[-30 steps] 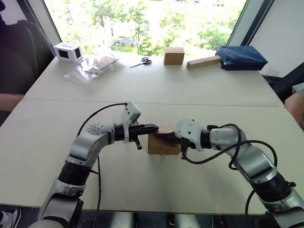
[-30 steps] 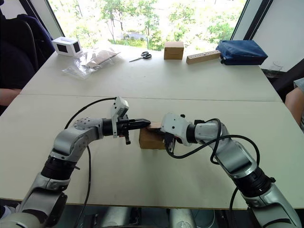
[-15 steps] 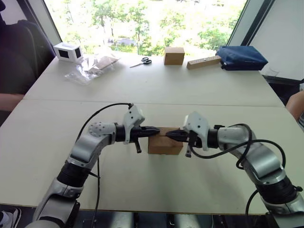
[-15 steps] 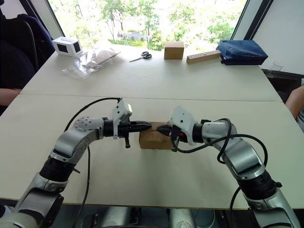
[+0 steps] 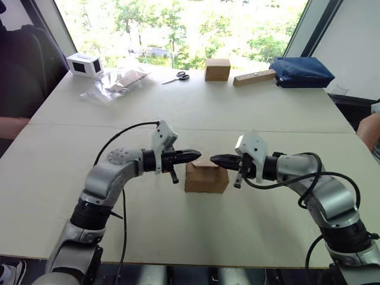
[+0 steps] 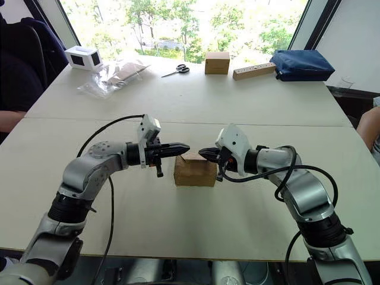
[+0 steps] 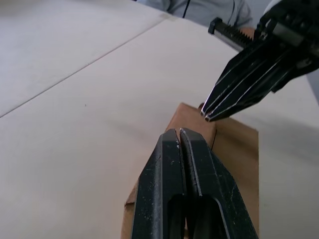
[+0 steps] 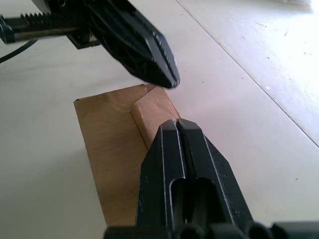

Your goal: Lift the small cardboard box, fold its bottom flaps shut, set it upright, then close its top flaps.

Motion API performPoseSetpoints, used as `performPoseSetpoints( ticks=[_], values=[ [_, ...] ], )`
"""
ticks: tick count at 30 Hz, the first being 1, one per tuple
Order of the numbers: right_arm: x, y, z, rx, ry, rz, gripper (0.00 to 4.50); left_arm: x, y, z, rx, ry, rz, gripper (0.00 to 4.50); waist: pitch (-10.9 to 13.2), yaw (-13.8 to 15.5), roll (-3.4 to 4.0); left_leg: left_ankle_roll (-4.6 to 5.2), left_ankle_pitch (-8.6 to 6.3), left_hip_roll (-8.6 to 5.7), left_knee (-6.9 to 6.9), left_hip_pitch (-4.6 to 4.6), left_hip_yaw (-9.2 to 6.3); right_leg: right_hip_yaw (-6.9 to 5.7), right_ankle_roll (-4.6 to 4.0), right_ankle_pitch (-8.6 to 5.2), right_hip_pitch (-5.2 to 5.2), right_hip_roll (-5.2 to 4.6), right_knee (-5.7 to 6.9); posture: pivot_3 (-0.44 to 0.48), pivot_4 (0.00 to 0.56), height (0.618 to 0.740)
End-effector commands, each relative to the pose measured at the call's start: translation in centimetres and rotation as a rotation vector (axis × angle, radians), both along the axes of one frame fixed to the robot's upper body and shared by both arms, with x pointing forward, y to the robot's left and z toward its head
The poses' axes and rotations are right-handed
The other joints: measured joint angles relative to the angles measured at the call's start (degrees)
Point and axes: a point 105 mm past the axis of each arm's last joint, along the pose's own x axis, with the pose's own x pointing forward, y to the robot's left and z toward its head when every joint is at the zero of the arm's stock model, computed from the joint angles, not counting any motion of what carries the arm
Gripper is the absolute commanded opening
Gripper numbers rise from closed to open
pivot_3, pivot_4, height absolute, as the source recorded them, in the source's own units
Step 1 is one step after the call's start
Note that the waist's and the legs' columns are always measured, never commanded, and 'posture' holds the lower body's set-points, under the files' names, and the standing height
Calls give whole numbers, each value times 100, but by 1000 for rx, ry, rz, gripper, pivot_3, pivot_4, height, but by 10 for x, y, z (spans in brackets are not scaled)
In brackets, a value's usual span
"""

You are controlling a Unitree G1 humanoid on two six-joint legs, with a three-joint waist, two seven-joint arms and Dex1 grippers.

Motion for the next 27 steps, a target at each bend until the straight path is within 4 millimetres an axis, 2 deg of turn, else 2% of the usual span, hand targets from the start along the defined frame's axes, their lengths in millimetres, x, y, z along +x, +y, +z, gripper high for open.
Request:
performPoseSetpoints(
  ticks=[1, 13, 21, 24, 27],
  values=[
    [-2, 1, -2, -37, -22, 20, 0, -4, -4, -1, 44, -69, -31, 68, 0, -1, 0, 0, 0, 0, 0, 0, 0, 0, -1, -1, 0, 0, 0, 0, 150, 740],
    [1, 1, -21, -140, -5, 29, 0, -10, -5, -16, 136, -92, -94, 68, 0, -4, 0, 0, 0, 0, 0, 0, 0, 0, -5, -3, 0, 0, -1, 0, 150, 740],
    [3, 0, -22, -158, -11, 32, 0, -6, -4, -16, 156, -124, -83, 68, 0, -4, 0, 0, 0, 1, 0, 1, 0, 0, -5, -3, 0, 1, -1, 0, 150, 740],
    [6, -3, -15, -141, -27, 15, 0, -1, 0, -9, 137, -123, -59, 68, -1, -4, 0, 0, 0, 2, 0, 1, 0, 0, -4, -3, 0, 1, -1, 0, 150, 740],
    [9, -6, 0, -50, -40, -8, 0, 3, 3, 9, 54, -112, -27, 68, 0, -3, 0, 0, 0, 1, 0, 1, 0, 0, -2, -1, 0, 1, -1, 0, 150, 740]
  ],
)
